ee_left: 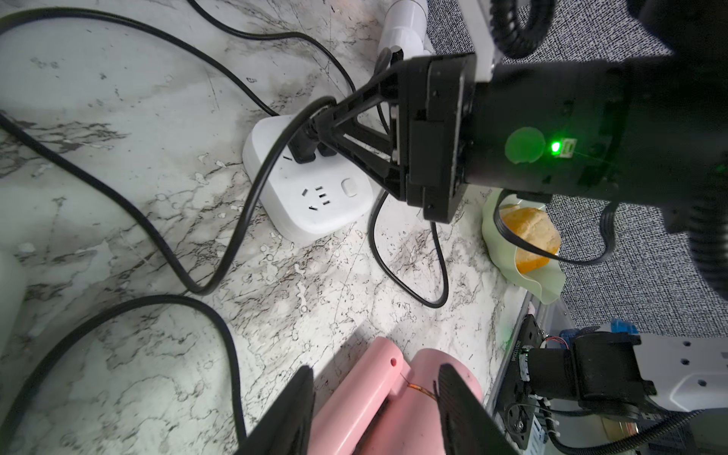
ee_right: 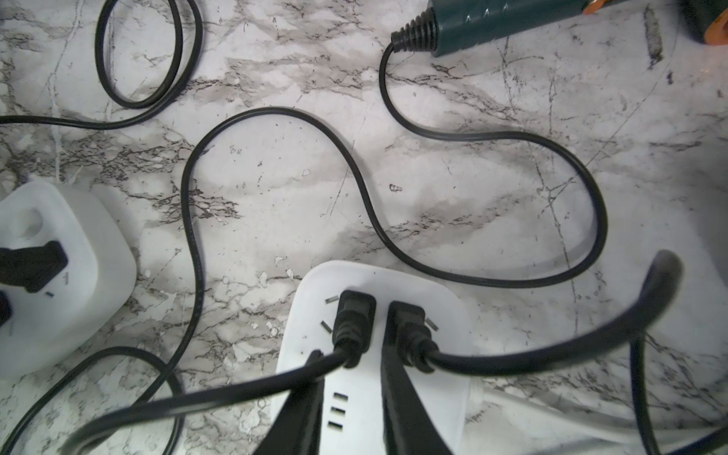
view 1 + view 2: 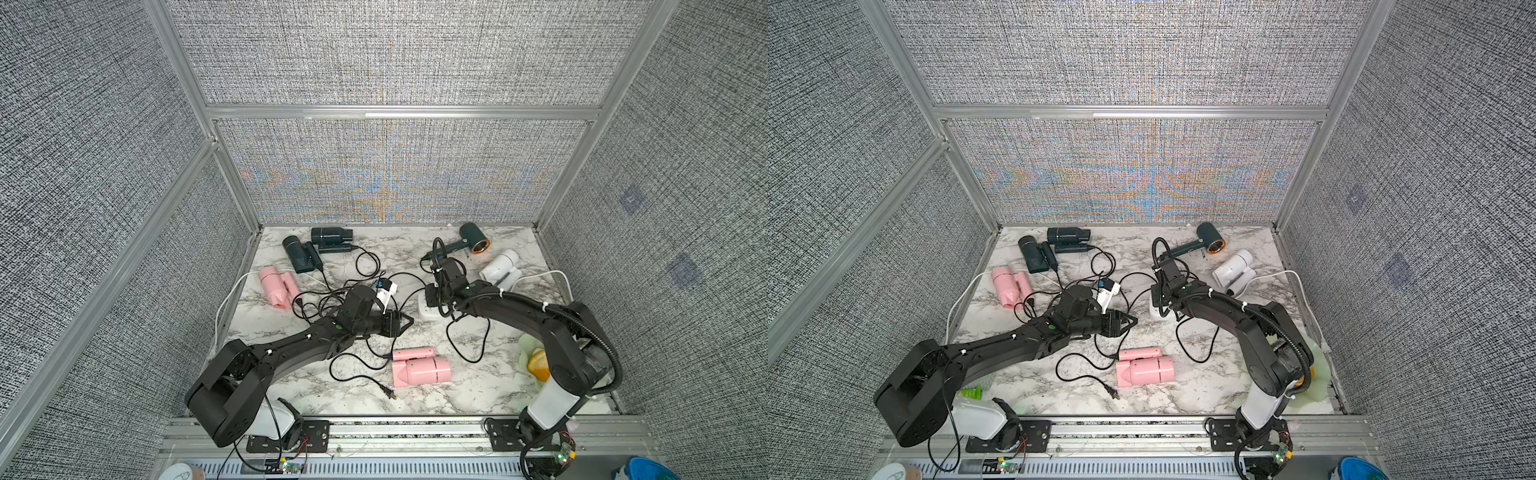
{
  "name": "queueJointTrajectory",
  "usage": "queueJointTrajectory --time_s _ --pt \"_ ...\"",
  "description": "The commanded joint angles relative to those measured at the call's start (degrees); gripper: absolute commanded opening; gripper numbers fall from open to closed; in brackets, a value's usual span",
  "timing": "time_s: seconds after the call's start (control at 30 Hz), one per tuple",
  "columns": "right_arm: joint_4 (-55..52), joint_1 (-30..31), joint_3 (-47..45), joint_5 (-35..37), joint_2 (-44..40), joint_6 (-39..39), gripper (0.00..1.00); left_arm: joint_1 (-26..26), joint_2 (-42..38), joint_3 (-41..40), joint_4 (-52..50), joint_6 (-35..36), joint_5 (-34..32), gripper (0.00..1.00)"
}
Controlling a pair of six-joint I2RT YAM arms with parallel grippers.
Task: Charge the blow dryers
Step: Insert the plug into the socket.
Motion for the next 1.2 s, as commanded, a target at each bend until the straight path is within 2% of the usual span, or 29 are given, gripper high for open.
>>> queueJointTrajectory --time_s 0.0,0.2,0.47,0.6,0.77,1.17 --pt "0.5 0.0 1.0 -0.1 1.1 -1.2 0.26 0.1 0.3 0.5 0.5 0.5 -0.1 0.53" --pt "1.2 0.0 1.2 0.3 1.3 -1.2 0.22 0.1 0.1 0.5 0.6 0.2 -0.1 0.53" --pt "1.1 -0.7 -5.2 0.2 -8.2 4.3 0.22 0.1 -0.5 0.7 0.4 0.8 -0.1 0.53" --pt "-0.2 -2.8 -6.3 -1.1 -10.4 7.4 0.22 0.1 0.0 1.2 0.7 0.9 0.3 0.53" --pt "-0.8 -5.4 -4.1 -4.6 -7.3 9.2 0.22 0.1 0.3 1.6 1.4 1.0 0.7 0.53" --pt "0.8 -6.6 1.6 -6.6 1.2 8.6 0.22 0.1 0.1 2.1 0.7 1.4 0.7 0.53"
